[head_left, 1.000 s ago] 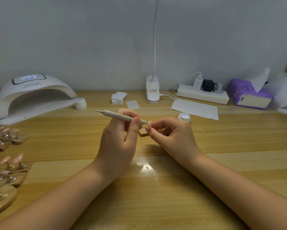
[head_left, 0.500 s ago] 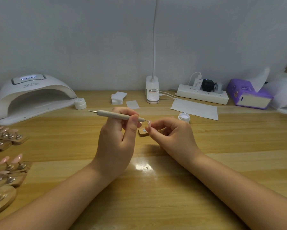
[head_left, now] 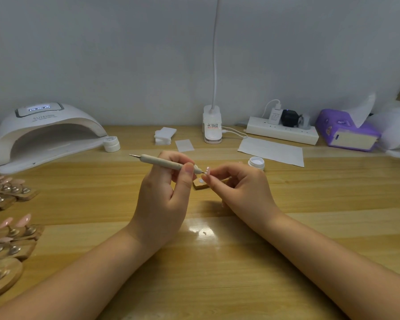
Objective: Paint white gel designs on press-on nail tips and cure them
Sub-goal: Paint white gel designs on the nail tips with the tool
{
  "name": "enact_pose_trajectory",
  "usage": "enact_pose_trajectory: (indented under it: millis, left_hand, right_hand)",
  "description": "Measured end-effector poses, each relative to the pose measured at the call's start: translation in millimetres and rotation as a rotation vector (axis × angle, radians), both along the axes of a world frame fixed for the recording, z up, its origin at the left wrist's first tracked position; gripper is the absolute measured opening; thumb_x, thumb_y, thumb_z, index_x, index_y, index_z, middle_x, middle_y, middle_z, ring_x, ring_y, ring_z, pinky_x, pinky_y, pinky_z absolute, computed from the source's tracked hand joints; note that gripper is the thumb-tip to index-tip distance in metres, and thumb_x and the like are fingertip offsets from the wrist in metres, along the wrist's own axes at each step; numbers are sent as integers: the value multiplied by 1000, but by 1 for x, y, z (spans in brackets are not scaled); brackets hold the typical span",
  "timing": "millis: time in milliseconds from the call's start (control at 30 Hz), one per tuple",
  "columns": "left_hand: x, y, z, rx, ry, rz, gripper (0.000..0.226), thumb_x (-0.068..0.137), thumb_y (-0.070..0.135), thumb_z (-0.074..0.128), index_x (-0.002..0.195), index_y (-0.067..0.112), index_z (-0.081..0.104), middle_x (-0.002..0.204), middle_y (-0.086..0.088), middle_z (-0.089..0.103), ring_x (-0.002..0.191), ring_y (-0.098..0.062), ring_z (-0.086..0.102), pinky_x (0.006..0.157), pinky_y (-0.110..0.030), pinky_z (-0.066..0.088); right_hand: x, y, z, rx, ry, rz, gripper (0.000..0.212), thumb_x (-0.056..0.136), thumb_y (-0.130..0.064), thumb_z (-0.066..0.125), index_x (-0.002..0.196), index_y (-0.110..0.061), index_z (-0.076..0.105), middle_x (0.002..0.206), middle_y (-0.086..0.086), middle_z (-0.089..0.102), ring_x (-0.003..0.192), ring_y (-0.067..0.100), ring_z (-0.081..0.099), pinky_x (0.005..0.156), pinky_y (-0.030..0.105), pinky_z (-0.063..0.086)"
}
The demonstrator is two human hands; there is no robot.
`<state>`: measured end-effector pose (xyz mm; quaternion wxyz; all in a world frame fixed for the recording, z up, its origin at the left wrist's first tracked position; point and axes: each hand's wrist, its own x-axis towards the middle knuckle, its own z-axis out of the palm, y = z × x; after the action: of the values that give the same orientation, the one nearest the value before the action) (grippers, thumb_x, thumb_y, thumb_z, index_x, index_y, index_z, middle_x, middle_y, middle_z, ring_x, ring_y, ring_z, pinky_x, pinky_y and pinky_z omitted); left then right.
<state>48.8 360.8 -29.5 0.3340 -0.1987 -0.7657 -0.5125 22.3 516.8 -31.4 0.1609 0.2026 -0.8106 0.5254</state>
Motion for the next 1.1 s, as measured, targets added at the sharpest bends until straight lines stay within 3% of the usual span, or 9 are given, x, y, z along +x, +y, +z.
enact_pose_trajectory:
  millis: [567,667,733,833,900,967,1100]
  left_hand:
    - [-1,1,0,-24,0,-6,8,95,23,47,92,30,49,79,2,63,75,-16,62,63,-28,51]
    - [0,0,1,64,21,-18,4,96,29,48,94,31,51,82,8,64,77,-11,64,67,-23,52]
    - [-1,-1,3,144,46,-24,5,95,30,47,97,30,52,87,12,64,83,-14,66,74,-28,53]
    - [-4,-3,4,155,76,-5,9,97,22,50,101,29,54,93,9,63,87,-19,66,77,-36,55]
    - [-5,-3,4,124,81,3,15,96,15,53,103,27,56,96,4,64,88,-17,66,77,-31,54]
    - [-6,-4,1,77,74,27,16,95,12,55,105,23,60,95,4,66,89,-14,65,77,-23,51]
    - [-10,-8,-6,-8,-76,32,15,96,15,53,105,22,62,98,8,67,94,-5,63,78,-15,47]
  right_hand:
    - [-1,-1,0,18,9,-12,7,84,-23,73,89,-18,75,77,-16,71,70,9,66,94,68,41]
    - [0,-1,-1,-7,6,-17,6,83,-22,74,86,-17,75,75,-13,71,64,10,65,92,69,41]
    - [0,0,-1,-9,-2,-18,6,83,-25,73,85,-19,75,75,-12,72,62,11,64,92,68,42]
    - [0,1,-1,-49,-24,4,6,84,-23,73,89,-19,74,78,-9,73,58,13,67,85,60,51]
    - [0,1,0,-61,-16,24,7,85,-20,72,91,-16,74,79,-7,73,56,13,68,74,49,57]
    - [1,1,0,-73,-9,27,7,85,-18,72,90,-14,75,78,-5,74,55,14,68,74,45,55]
    - [0,0,-1,-68,-14,19,8,84,-21,73,88,-15,75,77,-7,73,55,15,67,94,65,41]
